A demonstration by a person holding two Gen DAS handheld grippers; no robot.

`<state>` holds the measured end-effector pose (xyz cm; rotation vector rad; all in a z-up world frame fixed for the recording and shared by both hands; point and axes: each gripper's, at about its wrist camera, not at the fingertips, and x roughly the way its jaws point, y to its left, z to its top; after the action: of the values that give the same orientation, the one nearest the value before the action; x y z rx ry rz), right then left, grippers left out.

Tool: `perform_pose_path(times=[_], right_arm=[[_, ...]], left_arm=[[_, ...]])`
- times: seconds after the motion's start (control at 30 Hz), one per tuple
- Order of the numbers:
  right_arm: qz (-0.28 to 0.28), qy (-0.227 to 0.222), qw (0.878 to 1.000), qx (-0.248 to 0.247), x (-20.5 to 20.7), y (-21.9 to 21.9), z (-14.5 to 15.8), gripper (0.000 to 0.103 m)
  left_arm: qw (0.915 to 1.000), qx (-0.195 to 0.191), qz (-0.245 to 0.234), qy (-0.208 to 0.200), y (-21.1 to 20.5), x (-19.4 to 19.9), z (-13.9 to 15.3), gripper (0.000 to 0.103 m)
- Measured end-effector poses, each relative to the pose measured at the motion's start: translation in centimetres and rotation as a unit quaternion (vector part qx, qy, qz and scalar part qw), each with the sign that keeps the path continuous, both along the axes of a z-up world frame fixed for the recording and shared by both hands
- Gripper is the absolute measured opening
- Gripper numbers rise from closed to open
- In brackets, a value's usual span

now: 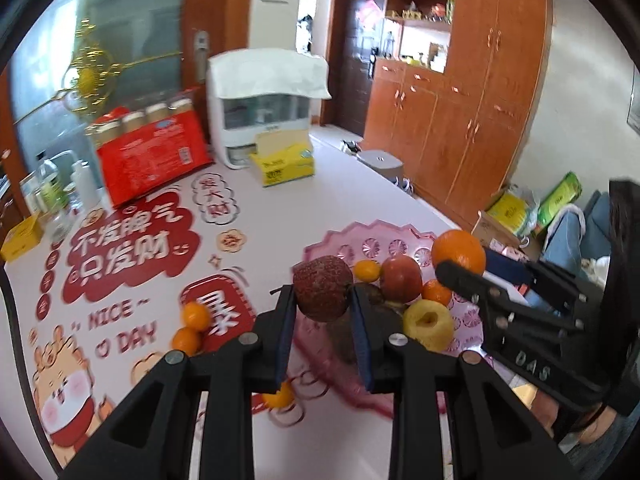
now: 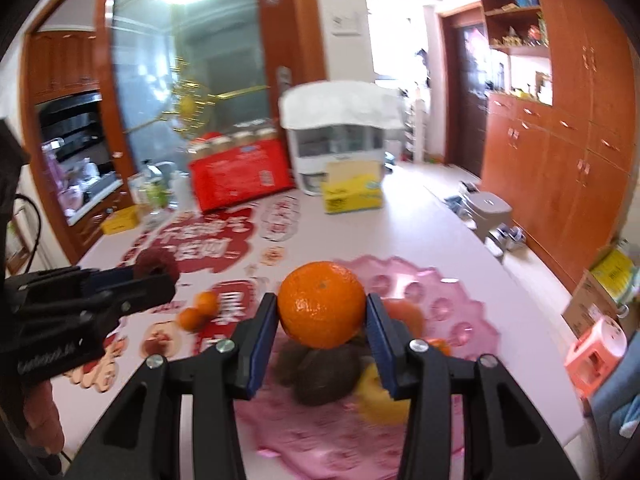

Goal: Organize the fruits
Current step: 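Carry the lychee with the left tool while the right tool carries the mandarin into the bowl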

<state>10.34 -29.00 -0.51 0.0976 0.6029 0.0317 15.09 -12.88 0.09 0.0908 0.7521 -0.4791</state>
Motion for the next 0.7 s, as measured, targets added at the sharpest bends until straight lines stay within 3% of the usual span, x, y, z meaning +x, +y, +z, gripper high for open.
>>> perform_pose_path(times=[0.37, 0.7], right_arm=[[-0.076, 0.113, 0.991, 0.002, 6.9, -8.1, -5.5, 0.044], [-0.082, 0.152, 0.985, -0.006, 8.4, -8.1, -8.4, 0.045]], left_arm=[[0.9963, 0.059, -0.029, 0.056, -7.6, 6.1, -6.6, 0.025], [0.9922, 0.067, -0.021, 0.103, -8.3, 8.5, -10.0, 0.026]])
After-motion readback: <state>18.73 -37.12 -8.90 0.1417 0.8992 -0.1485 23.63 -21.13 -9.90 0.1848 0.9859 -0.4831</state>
